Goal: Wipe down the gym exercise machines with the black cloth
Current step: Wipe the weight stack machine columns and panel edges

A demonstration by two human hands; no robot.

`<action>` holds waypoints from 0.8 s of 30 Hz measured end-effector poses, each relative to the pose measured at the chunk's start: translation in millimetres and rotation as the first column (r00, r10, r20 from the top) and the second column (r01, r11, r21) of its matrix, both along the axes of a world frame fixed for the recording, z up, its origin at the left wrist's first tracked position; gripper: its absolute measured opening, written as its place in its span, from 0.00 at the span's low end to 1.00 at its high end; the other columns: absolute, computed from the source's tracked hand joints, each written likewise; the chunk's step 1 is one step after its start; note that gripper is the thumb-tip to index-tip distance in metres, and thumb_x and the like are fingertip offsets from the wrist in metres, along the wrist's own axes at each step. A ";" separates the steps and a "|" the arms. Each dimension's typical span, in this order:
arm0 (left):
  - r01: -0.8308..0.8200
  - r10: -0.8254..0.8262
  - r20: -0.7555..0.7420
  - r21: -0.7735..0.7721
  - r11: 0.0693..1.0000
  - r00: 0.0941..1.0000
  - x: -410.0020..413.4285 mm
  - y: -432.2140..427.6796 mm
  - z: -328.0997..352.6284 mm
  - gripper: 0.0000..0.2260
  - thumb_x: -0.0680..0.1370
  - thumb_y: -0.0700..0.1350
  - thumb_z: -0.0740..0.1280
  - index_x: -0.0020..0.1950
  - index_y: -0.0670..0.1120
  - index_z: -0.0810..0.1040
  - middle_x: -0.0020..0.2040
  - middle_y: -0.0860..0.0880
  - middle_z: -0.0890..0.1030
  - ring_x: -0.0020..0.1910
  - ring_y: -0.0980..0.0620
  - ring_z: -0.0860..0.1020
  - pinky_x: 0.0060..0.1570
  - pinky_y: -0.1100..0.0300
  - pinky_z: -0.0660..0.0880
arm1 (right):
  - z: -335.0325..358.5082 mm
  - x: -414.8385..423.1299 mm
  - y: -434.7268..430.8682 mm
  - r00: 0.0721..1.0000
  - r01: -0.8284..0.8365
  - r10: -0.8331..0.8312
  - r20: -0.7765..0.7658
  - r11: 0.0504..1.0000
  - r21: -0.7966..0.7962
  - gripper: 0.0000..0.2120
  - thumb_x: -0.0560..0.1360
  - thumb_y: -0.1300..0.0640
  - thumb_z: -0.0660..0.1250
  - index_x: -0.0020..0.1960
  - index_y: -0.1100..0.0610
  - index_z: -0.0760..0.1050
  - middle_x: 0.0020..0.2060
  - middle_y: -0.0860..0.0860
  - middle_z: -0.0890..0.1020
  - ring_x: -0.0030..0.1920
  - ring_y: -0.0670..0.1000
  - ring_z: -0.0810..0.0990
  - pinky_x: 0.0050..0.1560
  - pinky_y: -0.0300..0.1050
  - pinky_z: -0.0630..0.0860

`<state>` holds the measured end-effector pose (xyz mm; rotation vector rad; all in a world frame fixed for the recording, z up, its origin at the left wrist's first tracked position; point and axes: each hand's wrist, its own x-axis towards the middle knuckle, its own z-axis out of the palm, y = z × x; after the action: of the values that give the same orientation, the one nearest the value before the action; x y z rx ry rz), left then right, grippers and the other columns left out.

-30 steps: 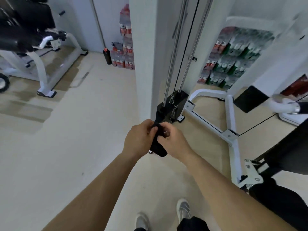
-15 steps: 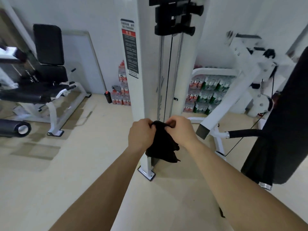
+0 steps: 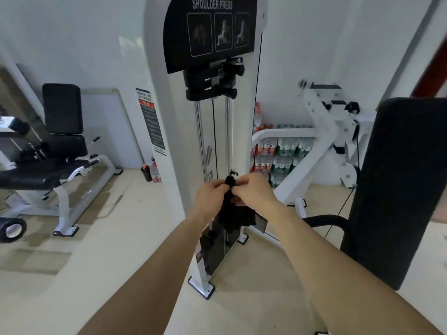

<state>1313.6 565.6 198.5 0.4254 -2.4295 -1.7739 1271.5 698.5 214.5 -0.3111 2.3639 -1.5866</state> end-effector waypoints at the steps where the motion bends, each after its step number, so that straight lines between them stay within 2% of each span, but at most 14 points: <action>1: 0.039 -0.039 -0.009 -0.027 0.999 0.999 -4.4 0.4 3.8 0.07 0.76 0.44 0.67 0.49 0.53 0.84 0.45 0.50 0.85 0.48 0.49 0.83 0.52 0.54 0.78 | 1.5 -5.8 3.0 1.000 -0.008 0.008 -0.003 1.000 0.010 0.09 0.76 0.64 0.67 0.51 0.56 0.83 0.41 0.54 0.86 0.40 0.51 0.87 0.45 0.49 0.85; 2: 0.077 -0.078 -0.017 -0.060 0.995 0.997 -10.8 2.1 7.4 0.08 0.76 0.43 0.69 0.53 0.51 0.83 0.46 0.51 0.85 0.48 0.52 0.82 0.49 0.59 0.77 | 3.3 -13.3 7.8 1.000 -0.019 0.020 -0.012 1.000 0.019 0.10 0.77 0.64 0.65 0.53 0.54 0.82 0.42 0.53 0.86 0.41 0.50 0.86 0.44 0.48 0.85; 5: 0.106 -0.114 -0.043 -0.157 0.982 0.993 -32.5 1.3 11.3 0.16 0.75 0.43 0.72 0.62 0.50 0.79 0.52 0.53 0.84 0.50 0.56 0.82 0.49 0.65 0.76 | 10.7 -36.7 18.8 0.993 -0.089 0.094 -0.077 0.994 0.060 0.14 0.77 0.65 0.64 0.54 0.47 0.79 0.42 0.48 0.84 0.41 0.49 0.83 0.41 0.44 0.82; 7: 0.034 -0.053 -0.077 -0.229 0.973 0.996 -51.5 -1.1 12.3 0.13 0.76 0.41 0.71 0.60 0.49 0.80 0.50 0.54 0.84 0.48 0.58 0.81 0.44 0.70 0.72 | 11.5 -59.0 23.8 0.975 -0.128 0.152 -0.160 0.980 0.151 0.14 0.77 0.64 0.65 0.56 0.48 0.81 0.44 0.44 0.82 0.46 0.47 0.81 0.46 0.42 0.76; 9: -0.017 -0.013 -0.120 -0.241 0.970 0.993 -73.1 -3.2 14.4 0.10 0.77 0.40 0.70 0.57 0.48 0.82 0.45 0.55 0.83 0.45 0.57 0.80 0.39 0.73 0.70 | 9.3 -84.2 26.1 0.950 -0.101 0.175 -0.257 0.955 0.279 0.13 0.76 0.61 0.69 0.58 0.50 0.80 0.50 0.46 0.80 0.51 0.47 0.78 0.51 0.40 0.72; 12: 0.008 -0.045 -0.152 -0.236 0.972 0.987 -111.6 -7.1 20.3 0.08 0.77 0.41 0.70 0.54 0.50 0.83 0.45 0.55 0.84 0.45 0.57 0.81 0.42 0.69 0.72 | 2.4 -127.6 27.2 0.948 -0.042 0.146 -0.282 0.938 0.345 0.22 0.74 0.56 0.73 0.66 0.49 0.73 0.60 0.50 0.75 0.57 0.48 0.75 0.58 0.44 0.73; 14: 0.054 -0.091 -0.161 -0.224 0.973 0.983 -141.7 -9.2 23.6 0.07 0.76 0.42 0.71 0.53 0.50 0.83 0.45 0.55 0.84 0.45 0.59 0.81 0.44 0.67 0.73 | 2.1 -158.9 26.2 0.939 -0.076 0.197 -0.280 0.918 0.390 0.27 0.73 0.55 0.74 0.69 0.49 0.71 0.63 0.51 0.73 0.62 0.50 0.73 0.65 0.46 0.71; 16: 0.074 -0.117 -0.181 -0.230 0.970 0.977 -172.4 -9.9 26.7 0.07 0.76 0.42 0.71 0.53 0.50 0.83 0.45 0.56 0.84 0.46 0.59 0.81 0.44 0.68 0.73 | 4.8 -189.6 24.5 0.933 -0.107 0.233 -0.274 0.907 0.406 0.22 0.72 0.57 0.73 0.65 0.50 0.74 0.62 0.51 0.74 0.63 0.51 0.73 0.65 0.49 0.71; 18: 0.070 -0.118 -0.193 -0.242 0.968 0.974 -203.9 -9.5 29.0 0.06 0.76 0.44 0.72 0.52 0.50 0.83 0.45 0.56 0.84 0.46 0.57 0.81 0.44 0.68 0.73 | 11.0 -217.1 23.9 0.939 -0.074 0.203 -0.277 0.908 0.412 0.16 0.73 0.58 0.71 0.60 0.52 0.78 0.59 0.50 0.78 0.59 0.51 0.77 0.59 0.48 0.74; 20: 0.067 -0.114 -0.210 -0.219 0.973 0.971 -233.3 -8.4 30.0 0.05 0.76 0.45 0.73 0.51 0.49 0.83 0.45 0.55 0.83 0.46 0.57 0.81 0.44 0.69 0.72 | 17.6 -241.4 25.2 0.948 -0.037 0.161 -0.273 0.912 0.408 0.13 0.72 0.58 0.68 0.57 0.52 0.78 0.53 0.48 0.82 0.54 0.50 0.80 0.54 0.47 0.76; 22: 0.080 -0.131 -0.224 -0.224 0.971 0.966 -259.4 -5.2 31.6 0.06 0.74 0.46 0.75 0.49 0.49 0.82 0.43 0.57 0.83 0.44 0.61 0.80 0.42 0.72 0.72 | 23.9 -265.2 28.1 0.947 0.003 0.125 -0.297 0.918 0.396 0.09 0.70 0.57 0.67 0.51 0.51 0.77 0.45 0.47 0.83 0.47 0.50 0.82 0.50 0.48 0.79; 24: 0.108 -0.161 -0.227 -0.227 0.968 0.961 -283.1 0.3 31.8 0.07 0.73 0.46 0.76 0.48 0.49 0.80 0.43 0.56 0.82 0.43 0.62 0.80 0.41 0.72 0.72 | 30.1 -288.7 31.4 0.943 0.032 0.107 -0.315 0.913 0.407 0.06 0.72 0.60 0.67 0.48 0.52 0.76 0.42 0.47 0.82 0.45 0.50 0.81 0.45 0.42 0.76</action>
<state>1030.5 566.0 230.3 0.0174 -2.4832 -1.4846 982.8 729.9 244.7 -0.5644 2.8458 -1.0432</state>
